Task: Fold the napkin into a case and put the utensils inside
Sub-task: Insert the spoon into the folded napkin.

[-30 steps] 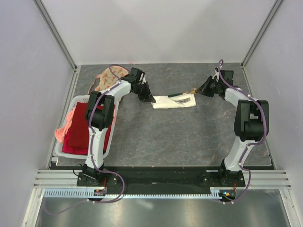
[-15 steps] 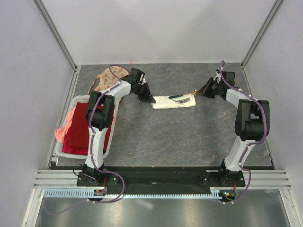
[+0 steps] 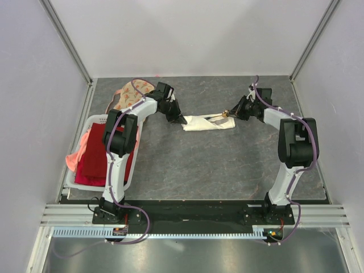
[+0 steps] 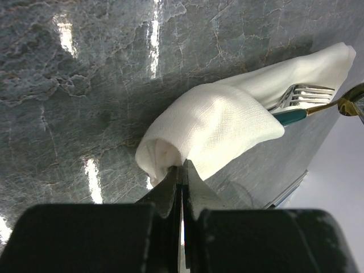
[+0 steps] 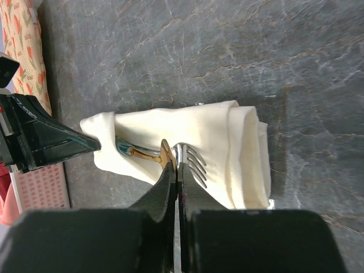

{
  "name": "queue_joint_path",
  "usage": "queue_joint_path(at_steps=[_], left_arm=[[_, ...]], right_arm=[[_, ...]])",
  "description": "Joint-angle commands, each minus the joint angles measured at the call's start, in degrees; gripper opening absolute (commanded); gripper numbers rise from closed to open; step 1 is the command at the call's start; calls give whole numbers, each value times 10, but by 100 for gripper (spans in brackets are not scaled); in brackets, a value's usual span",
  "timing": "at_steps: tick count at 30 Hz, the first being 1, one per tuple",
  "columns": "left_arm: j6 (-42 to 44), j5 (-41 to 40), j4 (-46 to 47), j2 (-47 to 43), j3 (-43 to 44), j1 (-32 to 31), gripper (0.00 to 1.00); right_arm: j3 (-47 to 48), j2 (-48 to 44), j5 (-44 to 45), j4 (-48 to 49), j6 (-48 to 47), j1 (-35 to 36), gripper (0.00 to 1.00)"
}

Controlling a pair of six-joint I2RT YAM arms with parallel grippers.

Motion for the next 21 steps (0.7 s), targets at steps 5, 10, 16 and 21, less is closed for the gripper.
queue_joint_path(at_steps=[5, 10, 16, 21], left_arm=[[-2, 2, 5, -2, -2, 3, 2], [-2, 6, 5, -2, -1, 2, 2], [-1, 10, 5, -9, 1, 2, 2], [-1, 10, 5, -30, -1, 2, 9]], right_arm=[[-1, 22, -4, 49, 46, 34, 0], [-1, 29, 9, 58, 65, 48, 0], [6, 37, 13, 51, 63, 49, 10], [12, 19, 25, 16, 53, 49, 31]])
